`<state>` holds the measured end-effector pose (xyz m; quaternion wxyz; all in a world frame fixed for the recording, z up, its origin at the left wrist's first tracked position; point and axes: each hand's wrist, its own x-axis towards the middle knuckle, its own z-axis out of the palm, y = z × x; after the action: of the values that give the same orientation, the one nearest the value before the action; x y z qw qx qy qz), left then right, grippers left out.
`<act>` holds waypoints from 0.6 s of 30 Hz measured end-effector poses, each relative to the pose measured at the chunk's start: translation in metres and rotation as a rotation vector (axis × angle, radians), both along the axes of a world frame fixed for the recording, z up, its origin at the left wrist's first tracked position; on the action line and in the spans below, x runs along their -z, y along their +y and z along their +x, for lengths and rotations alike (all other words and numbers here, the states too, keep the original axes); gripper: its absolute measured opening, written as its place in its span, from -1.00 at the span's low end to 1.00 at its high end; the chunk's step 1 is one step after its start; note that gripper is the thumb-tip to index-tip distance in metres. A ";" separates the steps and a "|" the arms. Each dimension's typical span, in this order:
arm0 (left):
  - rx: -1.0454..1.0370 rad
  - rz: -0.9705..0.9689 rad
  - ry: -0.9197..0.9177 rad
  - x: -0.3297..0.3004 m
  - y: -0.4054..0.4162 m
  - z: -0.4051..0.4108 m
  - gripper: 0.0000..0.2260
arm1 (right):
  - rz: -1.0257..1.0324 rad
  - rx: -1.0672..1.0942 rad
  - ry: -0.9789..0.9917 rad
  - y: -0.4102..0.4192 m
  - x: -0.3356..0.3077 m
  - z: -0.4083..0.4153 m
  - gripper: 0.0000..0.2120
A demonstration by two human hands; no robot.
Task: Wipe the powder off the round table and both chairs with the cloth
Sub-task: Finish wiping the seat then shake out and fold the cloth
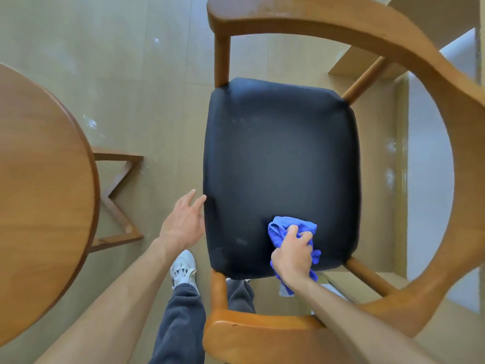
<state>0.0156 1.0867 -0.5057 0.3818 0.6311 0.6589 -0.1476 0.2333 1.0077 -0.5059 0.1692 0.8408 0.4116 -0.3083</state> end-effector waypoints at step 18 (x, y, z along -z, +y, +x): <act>-0.663 -0.222 -0.806 -0.204 0.094 -0.040 -0.82 | 0.514 0.394 1.262 0.117 -0.221 -0.071 -0.61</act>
<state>-0.0248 1.1803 -0.3022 0.6952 0.3517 0.6044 0.1663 0.1625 1.1246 -0.2850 -0.3642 0.5736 0.3311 -0.6548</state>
